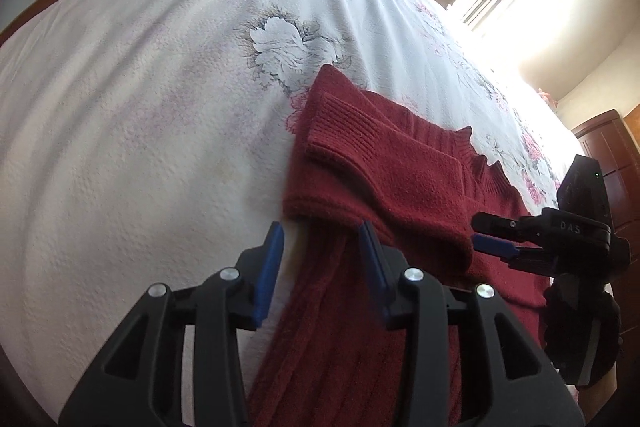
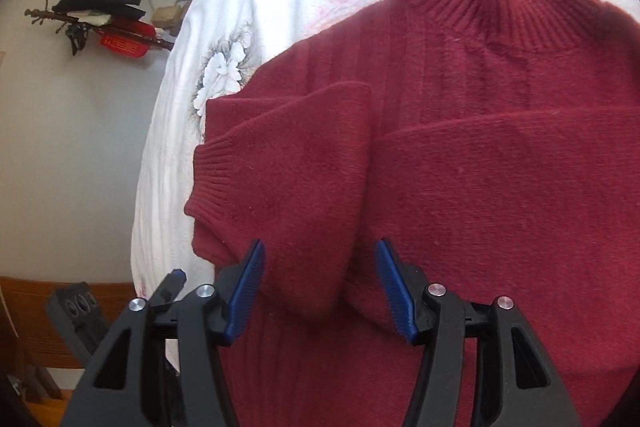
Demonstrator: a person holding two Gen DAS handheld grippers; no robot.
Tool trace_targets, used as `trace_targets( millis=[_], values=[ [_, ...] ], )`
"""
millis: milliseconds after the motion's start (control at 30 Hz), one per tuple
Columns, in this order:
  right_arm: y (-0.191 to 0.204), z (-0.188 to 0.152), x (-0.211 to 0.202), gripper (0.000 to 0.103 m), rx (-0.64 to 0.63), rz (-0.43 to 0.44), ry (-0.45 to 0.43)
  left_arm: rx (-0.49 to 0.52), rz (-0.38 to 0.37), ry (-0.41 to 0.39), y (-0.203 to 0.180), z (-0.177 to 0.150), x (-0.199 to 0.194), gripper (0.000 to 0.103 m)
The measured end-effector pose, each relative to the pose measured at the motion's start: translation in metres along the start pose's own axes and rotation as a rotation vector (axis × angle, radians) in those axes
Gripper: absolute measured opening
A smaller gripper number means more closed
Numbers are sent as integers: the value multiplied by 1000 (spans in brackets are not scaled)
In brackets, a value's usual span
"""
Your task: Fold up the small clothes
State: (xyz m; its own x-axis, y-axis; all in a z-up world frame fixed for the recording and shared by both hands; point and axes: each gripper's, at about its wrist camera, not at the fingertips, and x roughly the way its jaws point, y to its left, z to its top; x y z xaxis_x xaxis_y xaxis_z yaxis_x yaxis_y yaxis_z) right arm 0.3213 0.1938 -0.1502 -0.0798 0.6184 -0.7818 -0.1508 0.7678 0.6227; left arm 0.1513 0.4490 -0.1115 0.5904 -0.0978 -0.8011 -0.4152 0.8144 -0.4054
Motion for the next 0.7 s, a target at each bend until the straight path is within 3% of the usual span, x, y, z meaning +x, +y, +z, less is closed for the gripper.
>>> trace_targets(
  millis=[33, 133, 200, 333, 467, 500, 567, 633, 700],
  values=[
    [-1, 2, 6, 56, 23, -5, 14, -3, -3, 1, 0, -1, 0, 40],
    [1, 7, 13, 21, 40, 3, 13, 1, 2, 5, 0, -5, 1, 41],
    [4, 8, 6, 14, 18, 7, -6, 10, 9, 5, -1, -5, 2, 41],
    [9, 6, -32, 14, -32, -4, -93, 2, 16, -1, -3, -4, 8, 42],
    [-1, 2, -49, 15, -76, -201, -134, -7, 38, 15, -8, -2, 23, 43],
    [-7, 2, -47, 17, -80, -256, -128, -9, 45, 23, -9, -1, 27, 43],
    [-15, 0, -39, 36, -99, -370, -107, -14, 56, 43, -9, -1, 34, 43],
    [-12, -5, -41, 44, -149, -421, -133, -15, 64, 45, -9, -2, 35, 43],
    [3, -11, -50, 44, -204, -457, -193, -13, 60, 32, -7, -4, 30, 43]
  ],
)
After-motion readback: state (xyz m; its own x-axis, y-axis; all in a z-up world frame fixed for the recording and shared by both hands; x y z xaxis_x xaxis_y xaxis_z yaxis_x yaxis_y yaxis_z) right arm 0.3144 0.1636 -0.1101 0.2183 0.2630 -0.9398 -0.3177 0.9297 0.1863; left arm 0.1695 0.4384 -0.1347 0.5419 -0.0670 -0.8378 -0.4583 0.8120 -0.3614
